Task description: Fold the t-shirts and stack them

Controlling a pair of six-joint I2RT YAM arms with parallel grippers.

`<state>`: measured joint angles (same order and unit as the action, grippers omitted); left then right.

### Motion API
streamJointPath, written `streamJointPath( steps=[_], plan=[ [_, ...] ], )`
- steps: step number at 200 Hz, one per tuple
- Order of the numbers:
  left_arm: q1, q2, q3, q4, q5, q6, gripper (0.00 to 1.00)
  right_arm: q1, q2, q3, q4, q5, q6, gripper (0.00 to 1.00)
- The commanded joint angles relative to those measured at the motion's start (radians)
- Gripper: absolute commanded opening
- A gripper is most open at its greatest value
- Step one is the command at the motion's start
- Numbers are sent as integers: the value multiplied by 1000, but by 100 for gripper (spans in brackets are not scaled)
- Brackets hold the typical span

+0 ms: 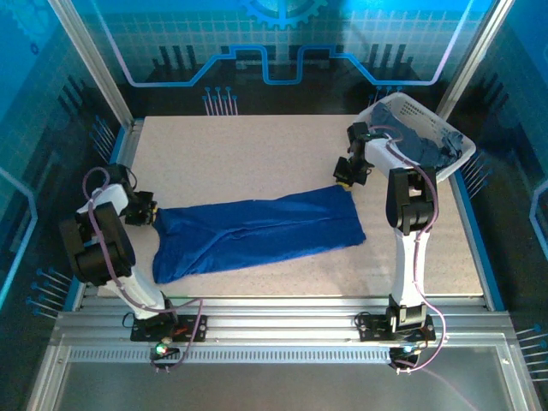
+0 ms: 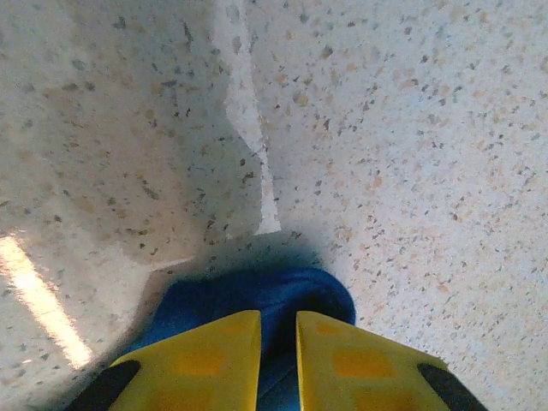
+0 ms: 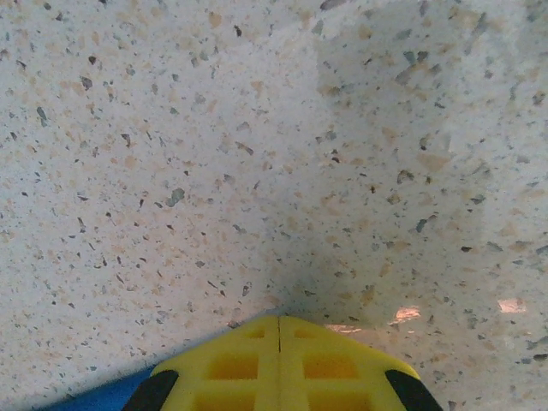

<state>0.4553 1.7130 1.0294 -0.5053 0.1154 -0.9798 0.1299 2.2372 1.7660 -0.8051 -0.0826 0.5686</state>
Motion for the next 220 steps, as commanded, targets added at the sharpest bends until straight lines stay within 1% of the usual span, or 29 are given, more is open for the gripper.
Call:
streamJointPath(
  steps=[1, 25, 36, 50, 67, 91, 161, 181, 220],
  plan=[
    [1, 36, -6, 26, 60, -38, 15, 8, 7, 30, -34, -3, 14, 0],
    [0, 62, -32, 28, 44, -59, 9, 9, 6, 32, -37, 5, 17, 0],
    [2, 77, -33, 15, 17, -60, 5, 8, -1, 29, -37, 19, 19, 0],
    [1, 96, -16, -43, -45, -59, 0, 5, -12, 23, -37, 38, 26, 0],
    [2, 101, -5, -92, -105, -67, 0, -5, -29, 13, -26, 48, 33, 0],
    [2, 102, 0, -115, -143, -69, 0, -17, -43, 18, -35, 67, 37, 0],
    [4, 125, 31, -117, -145, -41, 0, -58, -100, 14, -35, 117, 66, 0],
    [2, 140, 47, -116, -139, -26, 0, -59, -106, 30, -64, 153, 76, 0],
    [-8, 181, 96, -113, -120, 19, 0, -65, -39, 42, -80, 123, 68, 0]
  ],
)
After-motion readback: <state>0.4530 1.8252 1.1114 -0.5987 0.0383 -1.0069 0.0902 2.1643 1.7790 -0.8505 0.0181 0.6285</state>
